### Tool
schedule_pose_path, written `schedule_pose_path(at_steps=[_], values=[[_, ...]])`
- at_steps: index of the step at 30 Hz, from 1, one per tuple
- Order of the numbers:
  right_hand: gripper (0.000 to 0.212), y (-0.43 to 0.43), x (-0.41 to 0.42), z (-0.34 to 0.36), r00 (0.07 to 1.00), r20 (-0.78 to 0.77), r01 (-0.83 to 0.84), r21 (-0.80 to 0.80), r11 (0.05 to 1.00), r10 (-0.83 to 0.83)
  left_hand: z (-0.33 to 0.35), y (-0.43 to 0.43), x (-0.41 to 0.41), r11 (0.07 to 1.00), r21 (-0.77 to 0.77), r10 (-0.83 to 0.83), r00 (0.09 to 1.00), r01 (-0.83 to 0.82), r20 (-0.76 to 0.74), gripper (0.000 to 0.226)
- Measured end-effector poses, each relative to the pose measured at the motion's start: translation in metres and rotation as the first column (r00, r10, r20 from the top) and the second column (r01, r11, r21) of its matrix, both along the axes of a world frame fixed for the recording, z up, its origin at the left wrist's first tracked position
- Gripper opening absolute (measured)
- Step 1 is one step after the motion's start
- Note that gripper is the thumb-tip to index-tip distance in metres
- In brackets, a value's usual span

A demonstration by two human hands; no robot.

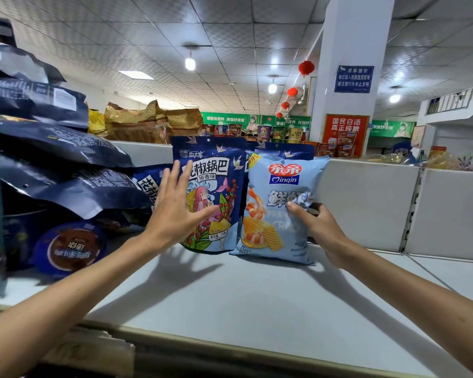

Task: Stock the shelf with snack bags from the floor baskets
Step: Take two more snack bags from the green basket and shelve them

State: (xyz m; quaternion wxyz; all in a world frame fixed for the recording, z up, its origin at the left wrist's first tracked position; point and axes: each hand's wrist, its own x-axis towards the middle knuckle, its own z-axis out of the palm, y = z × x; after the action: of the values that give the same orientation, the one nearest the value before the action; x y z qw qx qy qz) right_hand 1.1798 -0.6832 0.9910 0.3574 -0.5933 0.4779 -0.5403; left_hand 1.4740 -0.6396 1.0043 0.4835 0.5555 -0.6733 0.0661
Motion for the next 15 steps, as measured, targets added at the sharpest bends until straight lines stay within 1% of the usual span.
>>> schedule_pose_path(at_steps=[3, 8, 11, 15], values=[[0.079, 0.006, -0.001, 0.000, 1.000, 0.001, -0.027, 0.005, 1.000, 0.027, -0.002, 0.005, -0.012, 0.999, -0.029, -0.015, 0.992, 0.019, 0.127, 0.106], [0.068, 0.019, -0.002, -0.001, 0.999, -0.001, -0.035, -0.016, 0.999, 0.035, -0.004, 0.007, -0.022, 0.997, -0.046, -0.039, 0.961, 0.054, 0.273, 0.101], [0.073, 0.022, -0.004, 0.000, 0.999, -0.016, -0.034, -0.030, 0.999, 0.034, -0.004, 0.009, -0.028, 0.997, -0.041, -0.051, 0.951, 0.067, 0.306, 0.101], [0.085, 0.025, -0.005, 0.002, 0.999, -0.023, -0.038, -0.040, 0.998, 0.037, -0.005, 0.011, -0.034, 0.996, -0.013, -0.079, 0.950, 0.088, 0.303, 0.099]])
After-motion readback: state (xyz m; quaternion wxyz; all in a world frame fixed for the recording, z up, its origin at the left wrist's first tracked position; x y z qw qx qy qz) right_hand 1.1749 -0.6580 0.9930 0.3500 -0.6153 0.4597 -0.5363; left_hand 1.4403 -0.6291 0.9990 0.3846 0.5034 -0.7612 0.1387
